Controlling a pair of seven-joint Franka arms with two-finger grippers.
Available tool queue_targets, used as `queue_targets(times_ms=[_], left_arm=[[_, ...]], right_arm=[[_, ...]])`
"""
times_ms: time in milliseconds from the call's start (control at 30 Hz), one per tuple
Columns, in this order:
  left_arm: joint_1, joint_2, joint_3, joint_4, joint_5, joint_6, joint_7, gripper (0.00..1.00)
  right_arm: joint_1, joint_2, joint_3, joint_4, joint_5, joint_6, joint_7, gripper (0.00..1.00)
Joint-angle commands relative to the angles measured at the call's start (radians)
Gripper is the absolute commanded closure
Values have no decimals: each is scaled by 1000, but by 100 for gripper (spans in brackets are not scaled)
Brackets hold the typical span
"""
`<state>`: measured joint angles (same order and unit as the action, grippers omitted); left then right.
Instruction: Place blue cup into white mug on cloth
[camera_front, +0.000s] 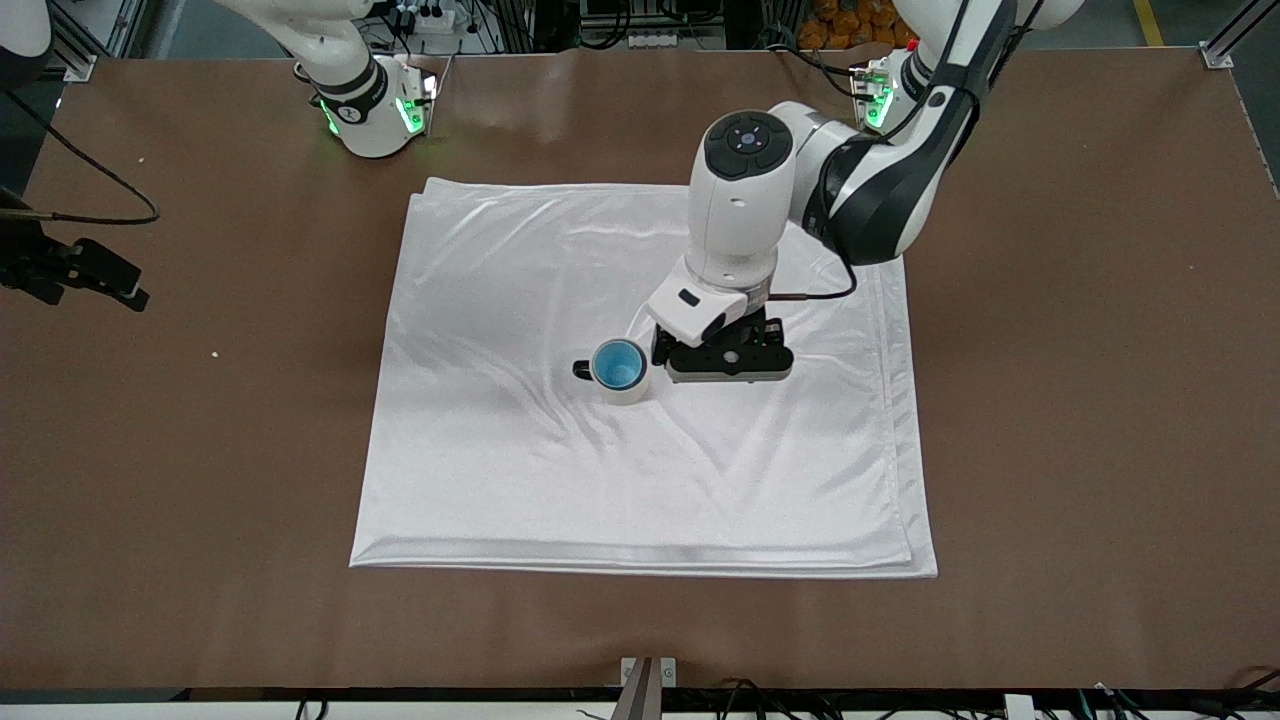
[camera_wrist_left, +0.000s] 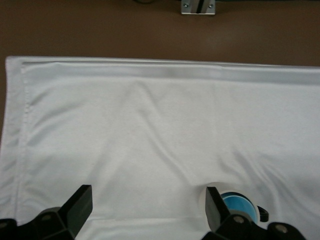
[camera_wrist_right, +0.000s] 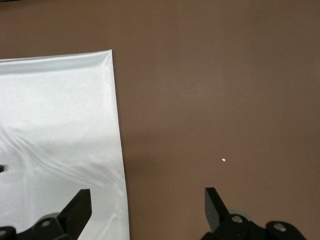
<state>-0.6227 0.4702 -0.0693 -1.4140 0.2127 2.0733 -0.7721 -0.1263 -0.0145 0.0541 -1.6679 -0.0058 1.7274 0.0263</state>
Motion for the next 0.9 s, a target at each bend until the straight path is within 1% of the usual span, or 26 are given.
queue_targets(times_ms=[0, 133, 333, 500, 600, 767, 867], left_arm=[[1, -64, 29, -22, 42, -84, -32, 0], [11, -113, 62, -22, 36, -114, -18, 0], [44, -154, 68, -20, 37, -193, -1, 0], [121, -188, 63, -23, 24, -225, 89, 0], [149, -194, 63, -22, 17, -249, 146, 0], [216, -215, 65, -22, -71, -292, 148, 0], [268, -234, 63, -22, -91, -318, 163, 0]], right_arm=[[4, 21, 7, 40, -2, -23, 12, 0], [5, 24, 7, 43, -2, -25, 12, 0], [5, 34, 7, 59, -2, -43, 12, 0], [5, 64, 7, 111, -5, -104, 21, 0], [5, 68, 7, 119, -9, -118, 27, 0], [11, 68, 7, 120, -31, -120, 27, 0], [13, 68, 7, 120, -33, -120, 27, 0]])
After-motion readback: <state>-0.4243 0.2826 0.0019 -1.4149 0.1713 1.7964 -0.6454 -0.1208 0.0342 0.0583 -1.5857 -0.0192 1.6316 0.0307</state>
